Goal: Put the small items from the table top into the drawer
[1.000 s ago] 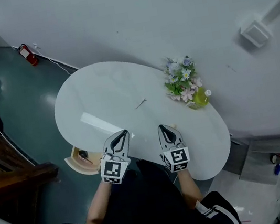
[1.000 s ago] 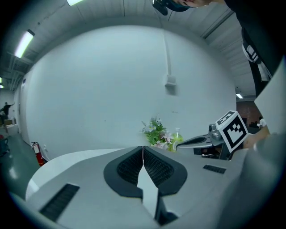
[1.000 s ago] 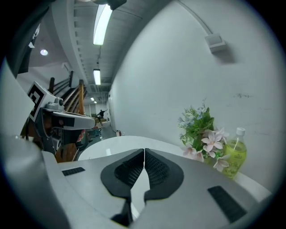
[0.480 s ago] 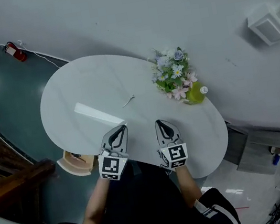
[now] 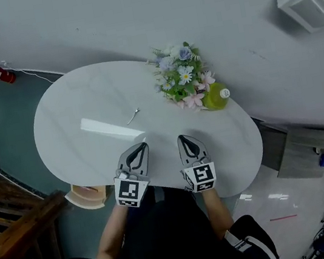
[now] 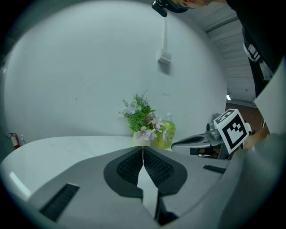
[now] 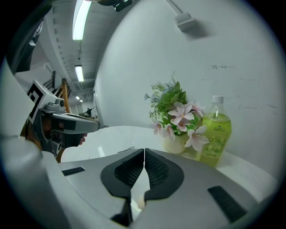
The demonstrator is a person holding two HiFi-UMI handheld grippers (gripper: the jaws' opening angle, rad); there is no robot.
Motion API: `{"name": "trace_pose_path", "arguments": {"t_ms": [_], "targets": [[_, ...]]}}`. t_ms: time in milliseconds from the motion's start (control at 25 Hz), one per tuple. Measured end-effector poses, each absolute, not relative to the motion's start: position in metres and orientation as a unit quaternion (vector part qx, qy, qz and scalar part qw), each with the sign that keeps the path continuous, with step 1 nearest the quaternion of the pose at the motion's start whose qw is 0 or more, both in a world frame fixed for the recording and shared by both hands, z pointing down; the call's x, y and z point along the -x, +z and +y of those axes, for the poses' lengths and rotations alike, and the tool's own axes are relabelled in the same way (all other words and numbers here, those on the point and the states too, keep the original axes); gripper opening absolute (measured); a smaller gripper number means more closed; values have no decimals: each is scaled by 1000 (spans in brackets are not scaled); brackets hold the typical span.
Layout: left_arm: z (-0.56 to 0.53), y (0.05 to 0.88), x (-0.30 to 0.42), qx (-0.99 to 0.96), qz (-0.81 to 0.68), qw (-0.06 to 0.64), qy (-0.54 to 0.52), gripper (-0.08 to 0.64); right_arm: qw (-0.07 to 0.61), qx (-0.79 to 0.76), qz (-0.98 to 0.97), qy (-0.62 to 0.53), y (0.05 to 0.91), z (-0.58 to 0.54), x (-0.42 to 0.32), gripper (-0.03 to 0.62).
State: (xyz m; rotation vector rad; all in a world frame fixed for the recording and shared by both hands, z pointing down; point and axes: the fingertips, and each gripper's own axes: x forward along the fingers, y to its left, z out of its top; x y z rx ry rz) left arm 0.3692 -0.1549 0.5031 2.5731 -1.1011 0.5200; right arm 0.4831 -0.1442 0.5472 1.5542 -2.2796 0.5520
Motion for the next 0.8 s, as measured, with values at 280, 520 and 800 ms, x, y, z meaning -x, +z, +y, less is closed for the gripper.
{"name": "trace_pose_path", "arguments": {"t_ms": [280,520,800], "targets": [[-150,532,-390,-899,-353,165,198,21,177,-562,-777,221,580,-128,-502,32],[-143,552,-403,-903,-335,173,207,21,179,-566,-768,239,600,-117,-508,32],[-138,553,-411,-905,-327,171,212,21,200,-565,-759,255,622,-109,-510,35]]}}
